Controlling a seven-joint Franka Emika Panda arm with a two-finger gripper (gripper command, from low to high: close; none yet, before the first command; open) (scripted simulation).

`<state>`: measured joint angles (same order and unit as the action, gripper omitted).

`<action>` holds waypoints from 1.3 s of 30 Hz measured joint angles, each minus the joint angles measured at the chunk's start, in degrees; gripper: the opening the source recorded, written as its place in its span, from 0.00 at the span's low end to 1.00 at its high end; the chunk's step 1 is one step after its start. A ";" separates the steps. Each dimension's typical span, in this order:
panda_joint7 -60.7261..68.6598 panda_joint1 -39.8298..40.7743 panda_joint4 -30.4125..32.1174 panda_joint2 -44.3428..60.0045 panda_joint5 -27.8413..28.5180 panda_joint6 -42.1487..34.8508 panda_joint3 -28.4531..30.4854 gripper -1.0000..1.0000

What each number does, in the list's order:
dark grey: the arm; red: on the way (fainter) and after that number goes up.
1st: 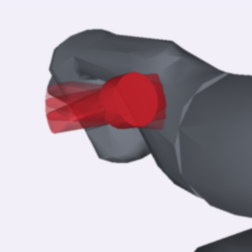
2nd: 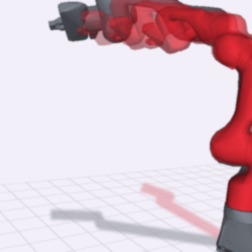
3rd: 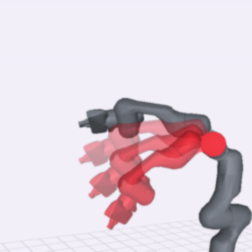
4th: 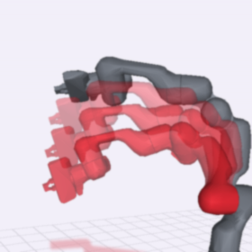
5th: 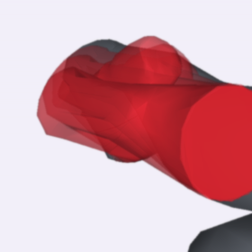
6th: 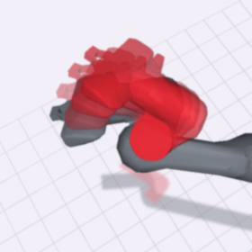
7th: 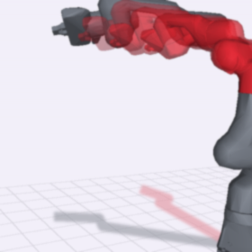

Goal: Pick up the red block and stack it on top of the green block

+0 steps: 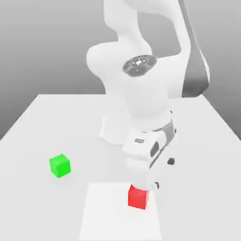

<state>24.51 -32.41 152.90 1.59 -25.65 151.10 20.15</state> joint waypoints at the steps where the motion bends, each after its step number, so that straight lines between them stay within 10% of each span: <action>1: 0.29 0.16 0.72 0.26 1.50 1.00 0.14 0.50; 10: -4.61 2.40 6.39 -0.67 23.82 9.10 2.43 0.50; 23: 6.16 8.50 4.41 11.95 9.77 19.42 -7.89 0.50; 24: 6.98 9.65 4.28 12.89 8.69 20.08 -9.26 0.00; 39: -1.92 5.12 5.59 4.35 20.79 13.91 -2.02 0.00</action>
<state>22.58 -27.29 158.49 5.93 -4.86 165.01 18.13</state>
